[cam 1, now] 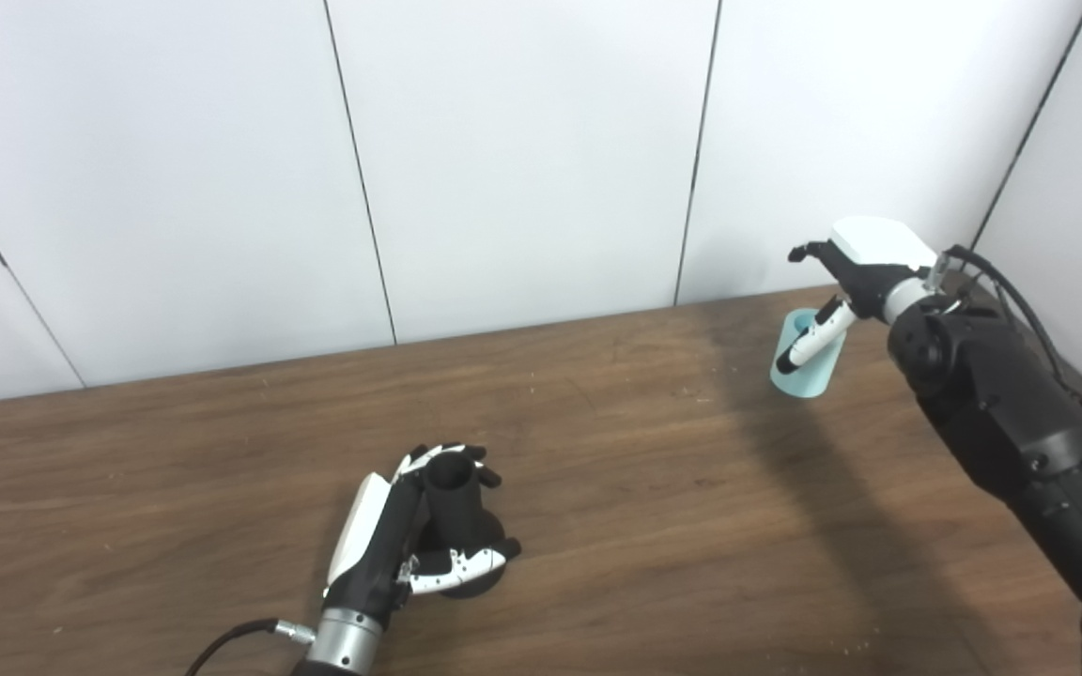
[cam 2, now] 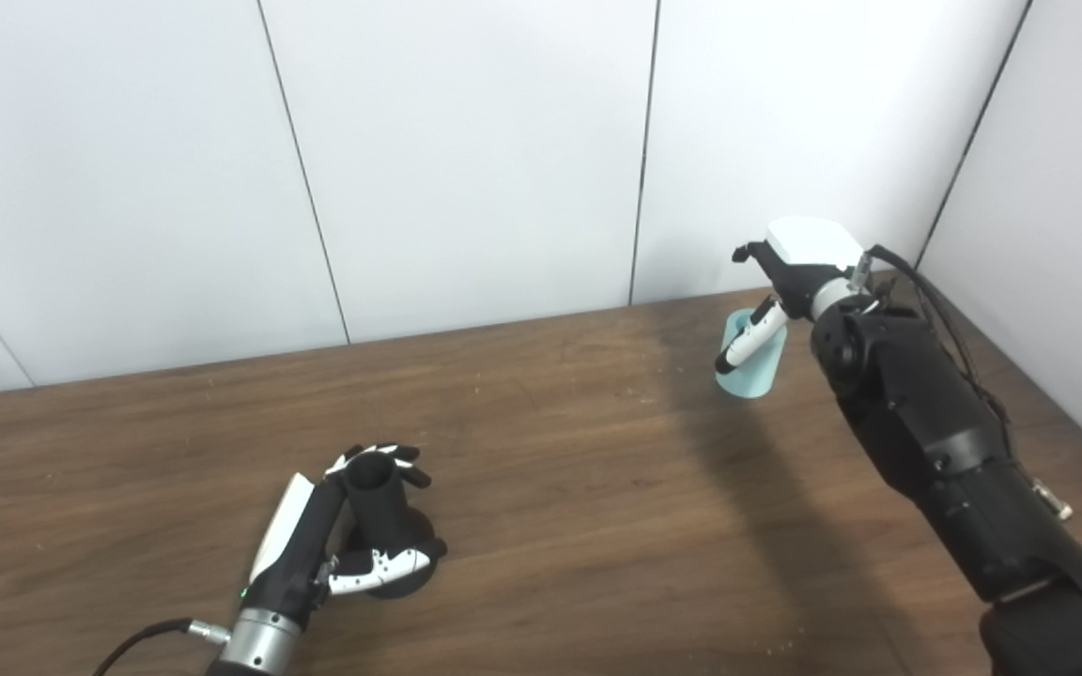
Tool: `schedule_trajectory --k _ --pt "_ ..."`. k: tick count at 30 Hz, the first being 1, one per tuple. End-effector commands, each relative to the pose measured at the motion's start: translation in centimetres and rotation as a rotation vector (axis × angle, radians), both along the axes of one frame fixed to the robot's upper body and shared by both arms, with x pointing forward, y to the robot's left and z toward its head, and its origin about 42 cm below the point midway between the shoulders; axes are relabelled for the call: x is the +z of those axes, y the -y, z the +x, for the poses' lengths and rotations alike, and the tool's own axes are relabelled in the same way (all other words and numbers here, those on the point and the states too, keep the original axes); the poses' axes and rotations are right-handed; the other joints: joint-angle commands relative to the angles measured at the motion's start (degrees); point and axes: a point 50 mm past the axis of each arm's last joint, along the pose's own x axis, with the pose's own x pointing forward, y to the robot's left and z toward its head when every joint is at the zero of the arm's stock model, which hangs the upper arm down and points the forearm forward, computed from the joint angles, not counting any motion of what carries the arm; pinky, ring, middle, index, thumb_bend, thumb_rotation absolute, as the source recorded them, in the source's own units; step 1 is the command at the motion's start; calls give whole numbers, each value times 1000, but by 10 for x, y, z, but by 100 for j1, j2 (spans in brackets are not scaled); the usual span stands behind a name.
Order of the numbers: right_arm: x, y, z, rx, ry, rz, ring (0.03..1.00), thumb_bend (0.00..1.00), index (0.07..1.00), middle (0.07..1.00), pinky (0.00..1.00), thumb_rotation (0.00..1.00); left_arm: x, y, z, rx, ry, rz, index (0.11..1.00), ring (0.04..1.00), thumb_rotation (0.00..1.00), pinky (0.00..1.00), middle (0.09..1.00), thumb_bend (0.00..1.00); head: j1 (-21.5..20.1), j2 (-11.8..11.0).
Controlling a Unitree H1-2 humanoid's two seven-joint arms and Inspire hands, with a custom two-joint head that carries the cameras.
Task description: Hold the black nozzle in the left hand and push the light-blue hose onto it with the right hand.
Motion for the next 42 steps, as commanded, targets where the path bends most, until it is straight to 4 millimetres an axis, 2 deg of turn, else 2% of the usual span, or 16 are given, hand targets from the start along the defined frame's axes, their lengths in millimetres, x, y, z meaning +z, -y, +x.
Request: schedule_trajectory --k 1,17,31,36,42 --pt "39 0 9 9 97 -23 847 1000 828 880 722 308 -62 -21 -37 31 -178 70 489 883 71 1000 782 510 8 3" --pt "27 -11 18 38 29 -104 815 1000 806 849 651 256 -61 -20 -37 33 -175 73 489 882 71 1000 782 510 35 31" --pt "24 2 27 -16 15 -168 811 989 807 847 636 218 -60 -18 -37 36 -170 79 489 882 70 1000 781 510 49 38" --pt "23 5 28 -26 9 -153 820 976 808 850 667 193 -60 -18 -37 38 -170 81 489 882 70 1000 781 510 41 48" --pt "26 4 27 -26 8 -137 821 988 808 851 669 219 -60 -18 -37 38 -170 84 489 882 70 1000 781 510 51 68"
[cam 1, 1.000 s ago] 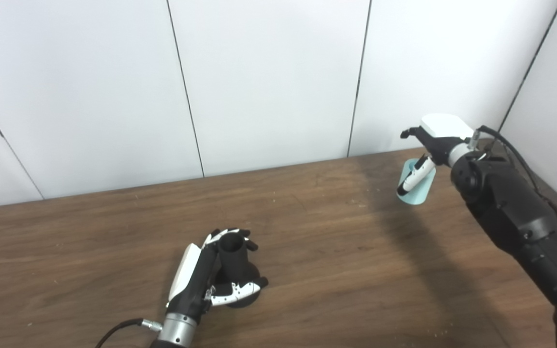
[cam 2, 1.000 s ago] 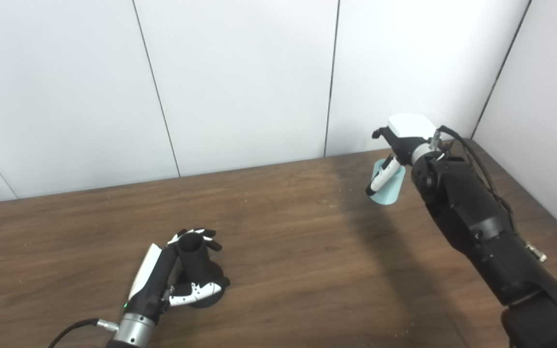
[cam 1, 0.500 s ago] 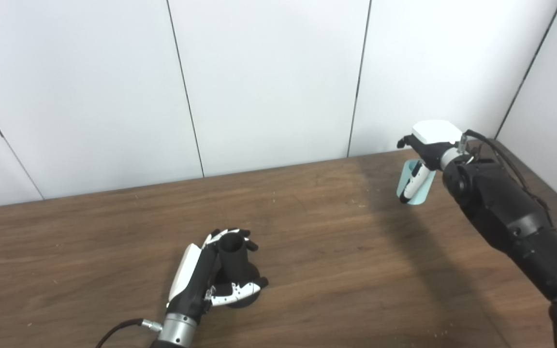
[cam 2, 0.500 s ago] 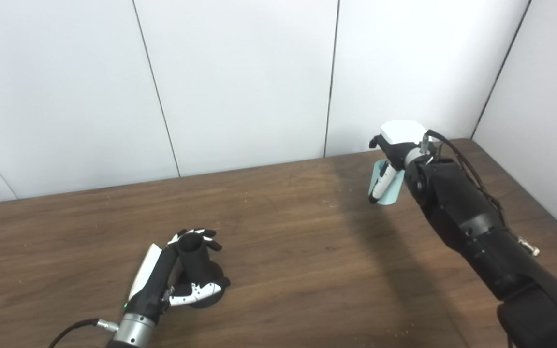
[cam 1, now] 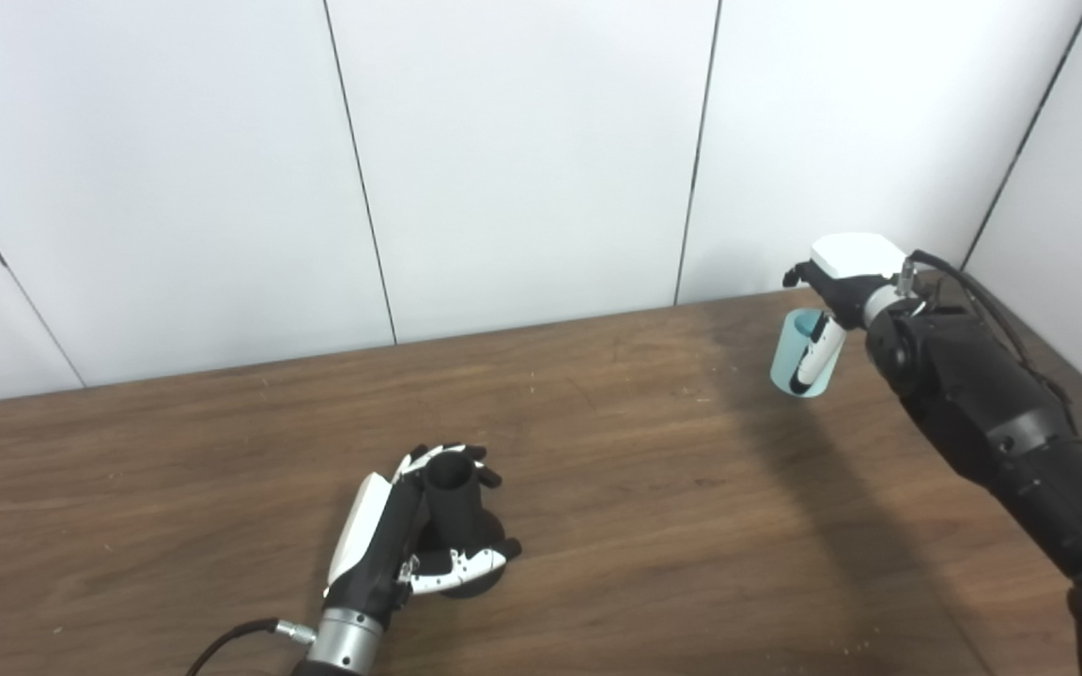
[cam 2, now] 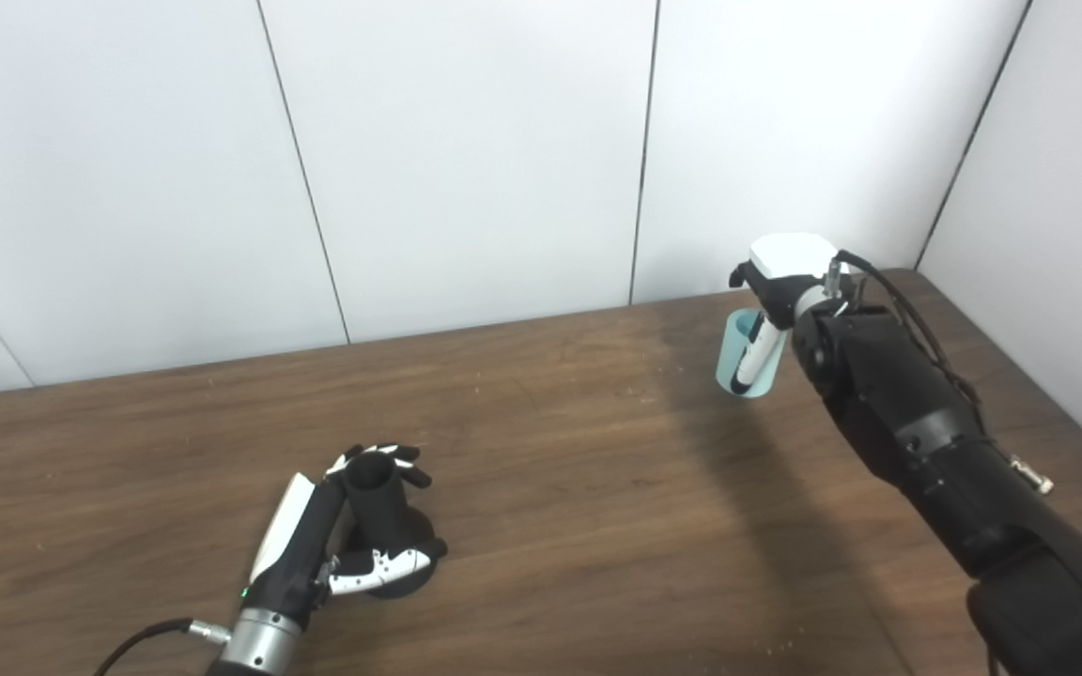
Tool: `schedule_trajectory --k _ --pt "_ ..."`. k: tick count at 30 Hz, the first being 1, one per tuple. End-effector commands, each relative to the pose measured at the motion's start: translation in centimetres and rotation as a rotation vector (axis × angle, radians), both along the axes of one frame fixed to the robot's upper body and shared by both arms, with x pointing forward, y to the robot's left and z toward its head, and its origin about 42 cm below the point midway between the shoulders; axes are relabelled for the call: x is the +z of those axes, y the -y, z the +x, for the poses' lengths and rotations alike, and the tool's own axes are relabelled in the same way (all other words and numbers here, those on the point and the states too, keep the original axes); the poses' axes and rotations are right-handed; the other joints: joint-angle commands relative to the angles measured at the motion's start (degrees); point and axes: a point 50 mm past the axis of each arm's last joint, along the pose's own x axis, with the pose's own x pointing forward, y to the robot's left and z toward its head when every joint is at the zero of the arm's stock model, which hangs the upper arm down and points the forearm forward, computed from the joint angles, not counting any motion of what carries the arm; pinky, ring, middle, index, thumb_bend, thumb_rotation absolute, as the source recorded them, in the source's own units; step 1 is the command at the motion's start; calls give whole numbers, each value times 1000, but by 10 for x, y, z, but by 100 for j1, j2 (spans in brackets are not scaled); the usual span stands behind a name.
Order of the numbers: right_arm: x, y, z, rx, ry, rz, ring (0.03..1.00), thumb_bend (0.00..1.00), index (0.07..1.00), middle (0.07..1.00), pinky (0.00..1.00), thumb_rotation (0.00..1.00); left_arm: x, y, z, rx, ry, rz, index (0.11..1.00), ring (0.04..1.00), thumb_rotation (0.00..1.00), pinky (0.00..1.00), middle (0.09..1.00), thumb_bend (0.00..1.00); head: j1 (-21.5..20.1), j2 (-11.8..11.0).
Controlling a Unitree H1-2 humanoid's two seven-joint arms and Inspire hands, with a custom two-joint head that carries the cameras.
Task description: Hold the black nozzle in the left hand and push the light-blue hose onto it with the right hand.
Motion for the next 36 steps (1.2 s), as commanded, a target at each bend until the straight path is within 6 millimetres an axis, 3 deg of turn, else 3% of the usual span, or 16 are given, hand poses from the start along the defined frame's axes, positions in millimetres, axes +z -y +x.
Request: schedule_trajectory --k 1,9,11,15,20,28,36 --pt "47 5 8 -7 112 -17 820 987 808 849 668 219 -60 -18 -36 39 -174 76 489 882 70 1000 781 510 20 26" --pt "47 4 9 5 114 -2 763 986 789 796 605 221 -59 -19 -36 41 -176 76 489 881 70 1000 781 510 25 37" --pt "47 2 9 19 120 5 679 975 768 755 502 210 -59 -19 -37 41 -176 77 489 881 70 1000 781 510 25 45" --pt "47 1 9 35 124 13 579 962 738 696 418 201 -59 -18 -37 40 -175 77 488 881 70 1000 781 510 25 45" --pt "46 3 11 52 122 13 544 956 681 614 419 201 -59 -19 -37 40 -174 76 488 882 70 1000 781 510 37 64" --pt "41 7 13 61 98 -2 502 941 646 572 387 178 -58 -20 -37 42 -172 78 488 881 70 1000 780 510 37 91" --pt "41 6 11 62 75 -27 521 937 634 601 401 168 -58 -21 -37 42 -172 78 488 880 70 1000 780 510 31 102"
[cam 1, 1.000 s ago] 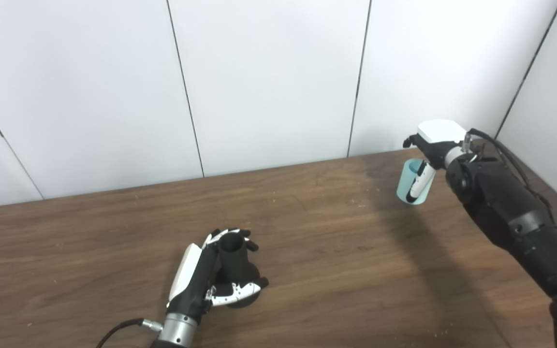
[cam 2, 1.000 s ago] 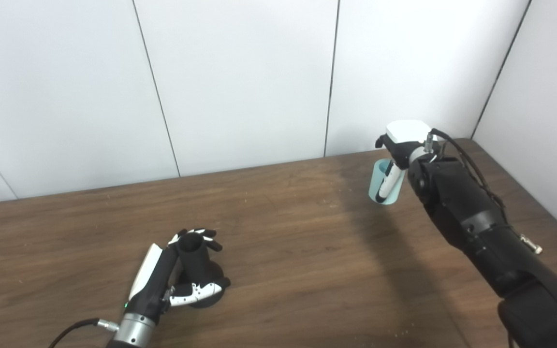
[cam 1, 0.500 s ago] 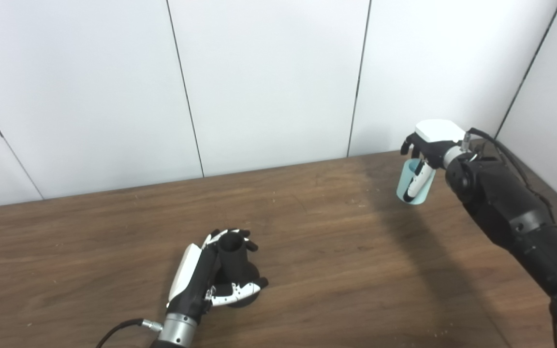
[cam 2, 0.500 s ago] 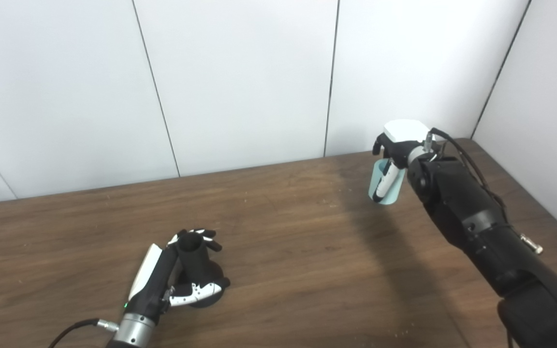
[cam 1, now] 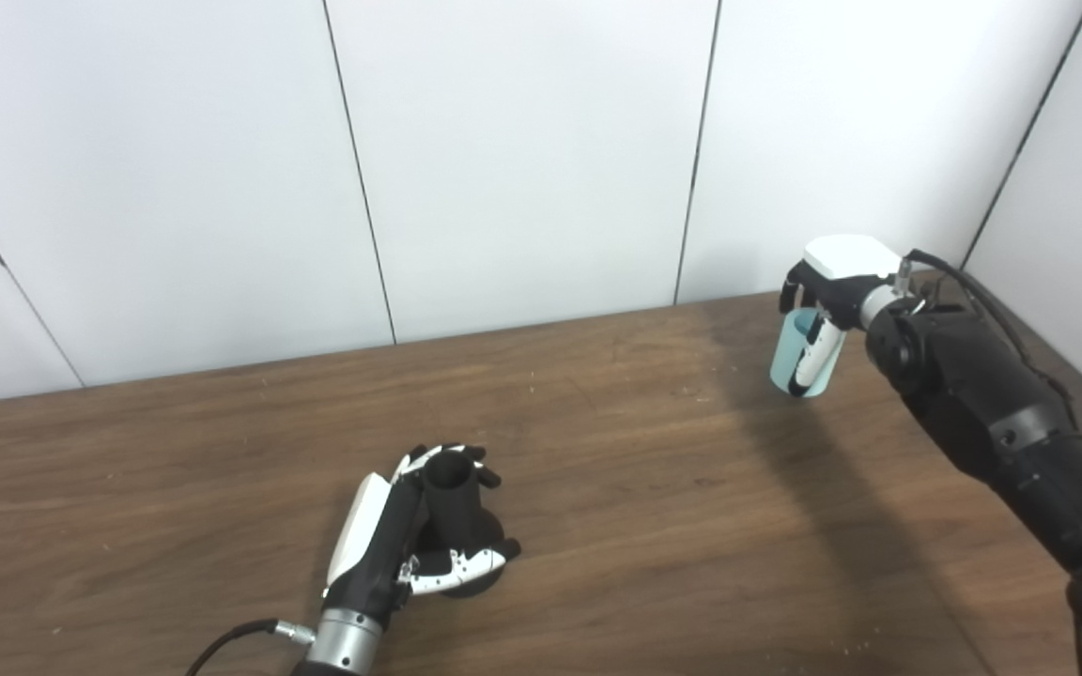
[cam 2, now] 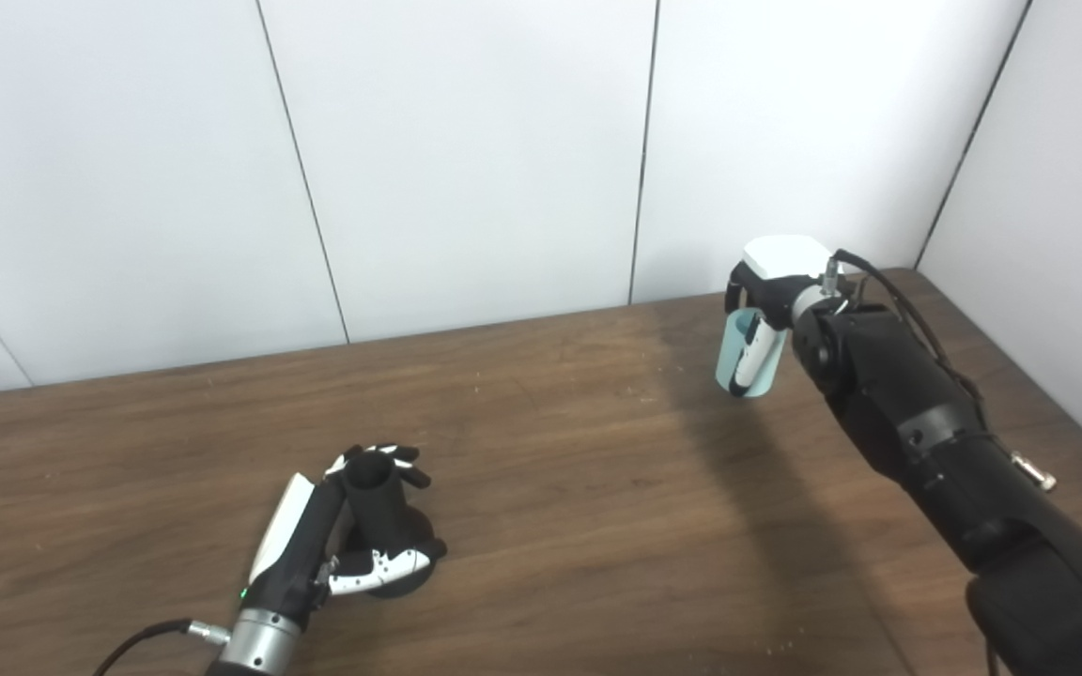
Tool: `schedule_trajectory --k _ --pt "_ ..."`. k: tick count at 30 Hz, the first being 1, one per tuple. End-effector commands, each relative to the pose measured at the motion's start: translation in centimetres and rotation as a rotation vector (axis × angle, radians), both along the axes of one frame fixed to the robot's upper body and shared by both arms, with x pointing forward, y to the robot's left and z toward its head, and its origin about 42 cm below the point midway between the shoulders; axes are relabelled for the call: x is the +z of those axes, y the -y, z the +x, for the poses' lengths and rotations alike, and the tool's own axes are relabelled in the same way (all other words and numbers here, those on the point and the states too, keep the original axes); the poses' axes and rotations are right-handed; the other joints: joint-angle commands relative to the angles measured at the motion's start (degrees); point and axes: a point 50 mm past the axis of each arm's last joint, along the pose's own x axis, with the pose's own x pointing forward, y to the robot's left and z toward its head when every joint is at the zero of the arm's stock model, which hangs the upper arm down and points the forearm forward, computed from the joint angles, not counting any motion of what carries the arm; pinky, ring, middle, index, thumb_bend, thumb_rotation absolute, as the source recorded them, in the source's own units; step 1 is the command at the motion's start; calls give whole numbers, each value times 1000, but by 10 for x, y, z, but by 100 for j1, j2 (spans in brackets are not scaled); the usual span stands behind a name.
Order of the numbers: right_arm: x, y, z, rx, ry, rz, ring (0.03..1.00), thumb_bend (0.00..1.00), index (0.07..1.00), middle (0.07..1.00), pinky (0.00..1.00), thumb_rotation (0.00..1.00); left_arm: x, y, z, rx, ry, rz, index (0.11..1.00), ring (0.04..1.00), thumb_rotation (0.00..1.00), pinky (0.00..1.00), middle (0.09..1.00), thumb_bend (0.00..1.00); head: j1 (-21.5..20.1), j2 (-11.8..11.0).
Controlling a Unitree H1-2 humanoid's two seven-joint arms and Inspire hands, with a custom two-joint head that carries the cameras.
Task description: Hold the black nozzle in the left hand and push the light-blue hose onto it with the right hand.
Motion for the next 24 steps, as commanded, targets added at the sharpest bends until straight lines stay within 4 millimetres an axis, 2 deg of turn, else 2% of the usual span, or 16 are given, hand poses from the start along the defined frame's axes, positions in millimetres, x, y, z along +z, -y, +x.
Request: schedule_trajectory --k 1,16,19,20,21,22,24 --pt "44 7 8 2 98 -44 521 936 634 601 402 167 -58 -20 -37 38 -172 74 488 880 70 1000 780 510 4 9" --pt "45 11 8 -7 95 -67 574 942 630 647 454 182 -58 -21 -37 36 -173 77 488 880 70 1000 780 510 -4 15" --pt "45 9 8 4 111 -63 505 919 610 579 383 149 -58 -21 -37 36 -175 78 488 880 70 1000 780 510 -4 15" --pt "45 9 8 11 119 -59 438 907 603 524 324 117 -58 -21 -37 36 -175 78 488 880 70 1000 780 510 -3 16" --pt "45 9 8 16 124 -56 385 744 599 500 279 60 -58 -21 -37 36 -176 78 488 880 70 1000 780 510 -3 16" --pt "45 9 8 22 132 -51 343 629 594 483 243 19 -58 -21 -38 36 -176 77 488 880 70 1000 780 510 -3 16" --pt "45 9 8 30 143 -46 320 588 587 476 223 4 -58 -21 -38 36 -177 77 488 880 70 1000 780 510 -3 19"
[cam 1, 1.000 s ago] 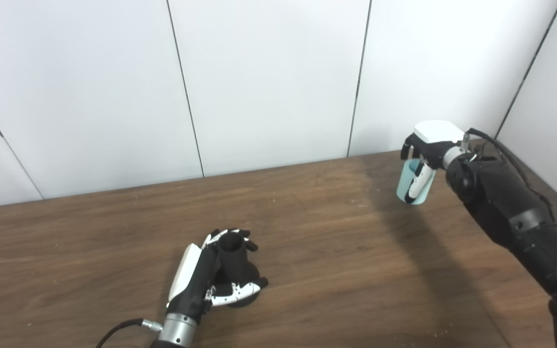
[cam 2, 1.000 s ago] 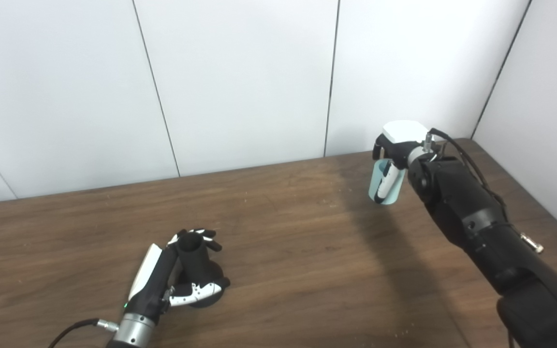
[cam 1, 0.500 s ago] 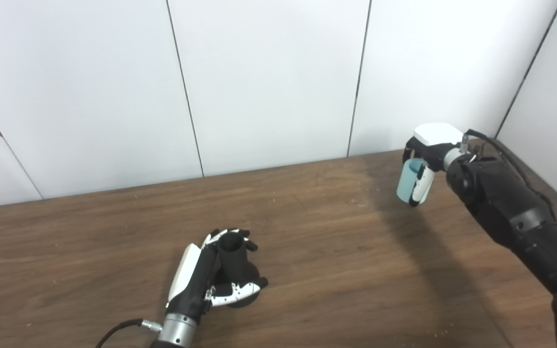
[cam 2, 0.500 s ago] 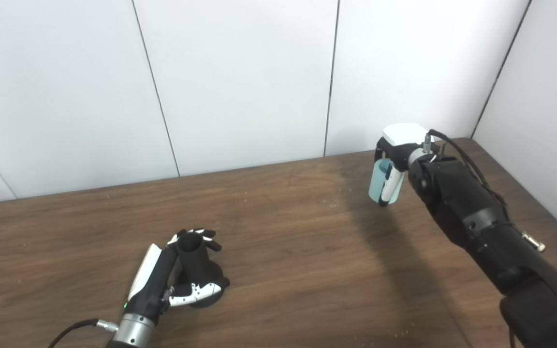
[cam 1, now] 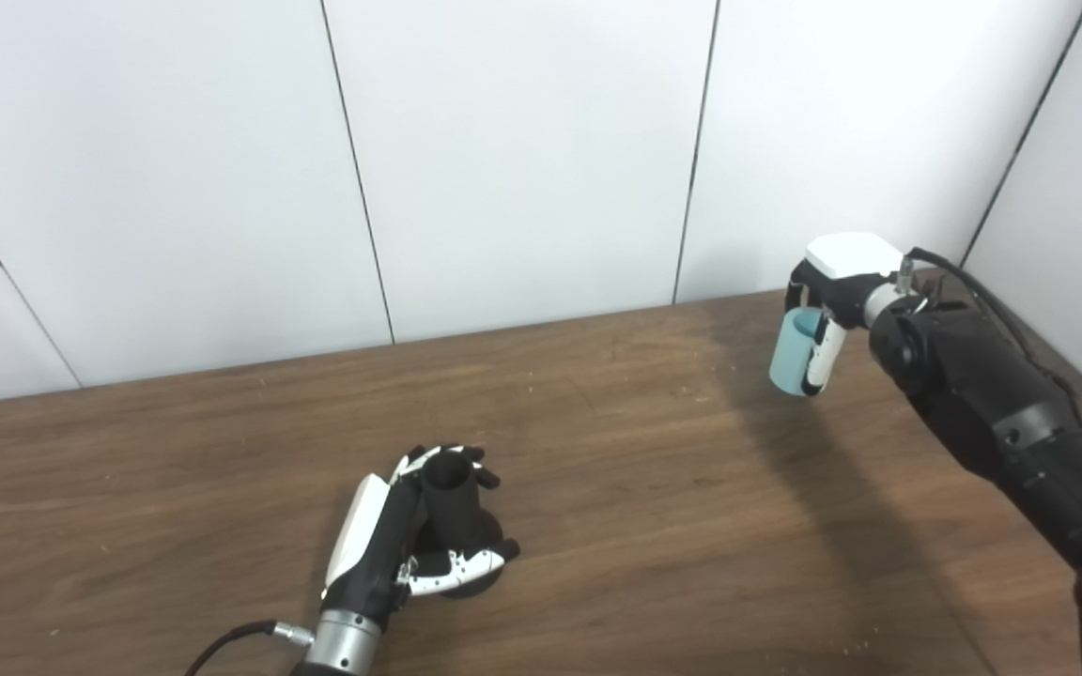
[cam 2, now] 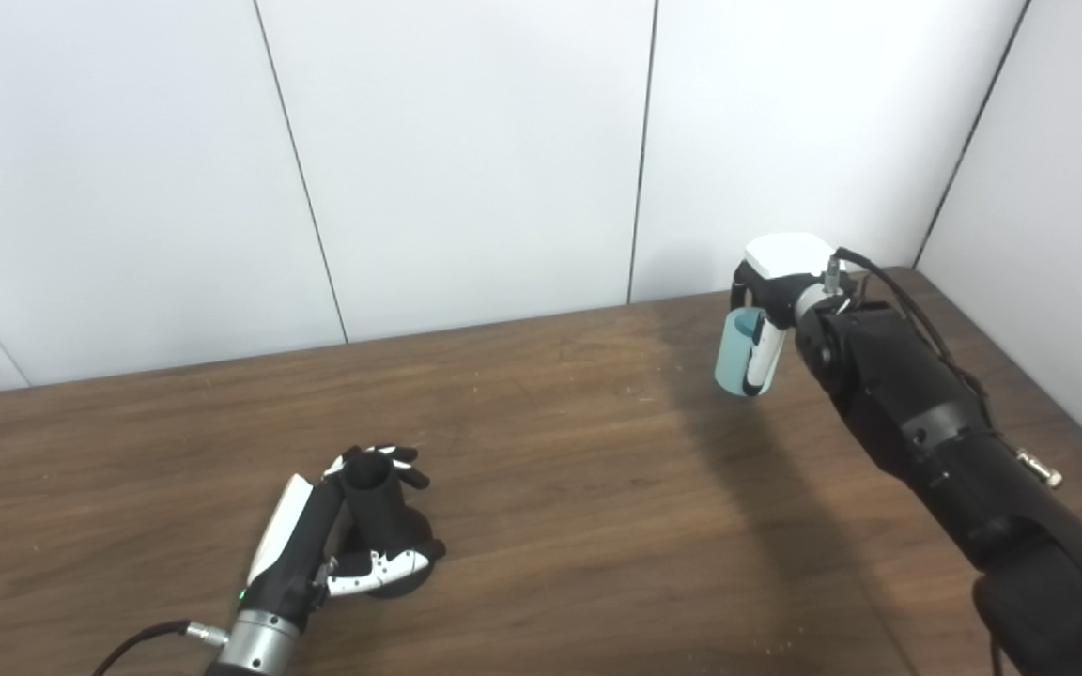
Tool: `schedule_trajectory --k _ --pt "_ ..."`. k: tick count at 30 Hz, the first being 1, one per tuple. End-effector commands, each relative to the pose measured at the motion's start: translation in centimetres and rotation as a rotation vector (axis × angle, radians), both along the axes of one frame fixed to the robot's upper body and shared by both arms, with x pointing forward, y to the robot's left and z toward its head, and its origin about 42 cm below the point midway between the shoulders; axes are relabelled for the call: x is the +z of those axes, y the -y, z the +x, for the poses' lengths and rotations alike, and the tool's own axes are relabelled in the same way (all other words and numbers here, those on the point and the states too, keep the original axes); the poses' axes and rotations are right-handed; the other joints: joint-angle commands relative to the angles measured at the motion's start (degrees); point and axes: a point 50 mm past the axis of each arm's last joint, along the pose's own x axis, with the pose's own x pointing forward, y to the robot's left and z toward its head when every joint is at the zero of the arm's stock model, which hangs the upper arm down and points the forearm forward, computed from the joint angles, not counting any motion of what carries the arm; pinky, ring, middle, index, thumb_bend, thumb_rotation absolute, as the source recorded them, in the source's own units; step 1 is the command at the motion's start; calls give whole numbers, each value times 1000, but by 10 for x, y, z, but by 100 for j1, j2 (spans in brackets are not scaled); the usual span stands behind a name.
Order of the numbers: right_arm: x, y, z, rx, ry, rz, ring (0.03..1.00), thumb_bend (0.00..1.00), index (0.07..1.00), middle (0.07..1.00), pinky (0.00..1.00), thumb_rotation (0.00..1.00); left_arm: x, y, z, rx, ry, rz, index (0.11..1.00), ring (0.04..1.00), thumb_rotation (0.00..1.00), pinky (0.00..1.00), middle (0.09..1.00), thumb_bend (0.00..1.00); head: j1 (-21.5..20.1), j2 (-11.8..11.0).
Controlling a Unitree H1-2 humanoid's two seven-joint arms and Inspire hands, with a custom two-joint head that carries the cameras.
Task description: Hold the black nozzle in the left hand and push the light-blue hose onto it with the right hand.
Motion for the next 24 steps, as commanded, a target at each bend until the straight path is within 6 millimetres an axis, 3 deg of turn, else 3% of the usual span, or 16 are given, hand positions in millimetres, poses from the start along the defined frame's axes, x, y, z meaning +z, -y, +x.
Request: schedule_trajectory --k 1,4,13,21,24 --pt "40 7 7 11 122 -15 317 581 586 475 220 2 -59 -21 -37 33 -175 75 488 880 70 1000 780 510 7 2" --pt "41 5 7 36 150 -29 409 537 537 453 312 5 -60 -20 -37 32 -176 73 488 881 70 1000 780 510 13 10" --pt "38 0 6 80 194 -48 459 531 494 479 385 6 -58 -20 -37 32 -175 73 488 881 70 1000 780 510 24 27" --pt "33 1 5 90 181 -17 323 527 509 406 239 2 -58 -20 -37 32 -172 77 488 880 70 1000 780 510 28 45" --pt "34 0 4 95 169 -4 221 532 485 463 127 0 -58 -20 -38 31 -173 77 488 880 70 1000 780 510 37 73"
